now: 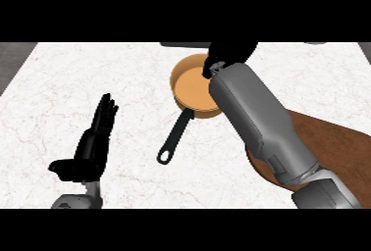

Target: Pick the tomato from the cutting board and place it in the pot

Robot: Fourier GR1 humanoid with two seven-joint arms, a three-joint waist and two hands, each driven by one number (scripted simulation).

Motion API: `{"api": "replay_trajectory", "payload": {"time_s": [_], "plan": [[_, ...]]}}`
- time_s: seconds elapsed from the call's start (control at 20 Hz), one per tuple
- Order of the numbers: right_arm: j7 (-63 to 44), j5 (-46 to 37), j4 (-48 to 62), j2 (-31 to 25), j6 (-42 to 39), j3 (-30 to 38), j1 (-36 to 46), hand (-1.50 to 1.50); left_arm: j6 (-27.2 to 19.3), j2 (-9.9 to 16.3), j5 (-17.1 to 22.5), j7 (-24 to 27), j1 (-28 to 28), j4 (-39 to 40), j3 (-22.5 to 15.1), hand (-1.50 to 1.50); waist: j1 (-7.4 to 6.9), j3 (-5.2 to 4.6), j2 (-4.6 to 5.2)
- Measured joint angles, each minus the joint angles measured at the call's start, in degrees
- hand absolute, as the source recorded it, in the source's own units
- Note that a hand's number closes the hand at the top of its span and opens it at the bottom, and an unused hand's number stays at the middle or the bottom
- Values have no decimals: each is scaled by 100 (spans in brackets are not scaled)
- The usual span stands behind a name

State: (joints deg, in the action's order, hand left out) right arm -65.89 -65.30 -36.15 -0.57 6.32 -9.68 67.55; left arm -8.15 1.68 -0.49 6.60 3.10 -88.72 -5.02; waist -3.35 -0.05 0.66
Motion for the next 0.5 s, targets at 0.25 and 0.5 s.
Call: {"api": "replay_trajectory", "payload": {"time_s": [0.25,0.5], "plan": [[46,511,172,1,246,208,-254,-150,-42,-22,-37,-45,-57,-76,-27,0,34,3,-16],[539,719,-136,5,1352,282,-477,-150,-3,40,-4,-39,-107,-135,26,0,47,8,-14]]}}
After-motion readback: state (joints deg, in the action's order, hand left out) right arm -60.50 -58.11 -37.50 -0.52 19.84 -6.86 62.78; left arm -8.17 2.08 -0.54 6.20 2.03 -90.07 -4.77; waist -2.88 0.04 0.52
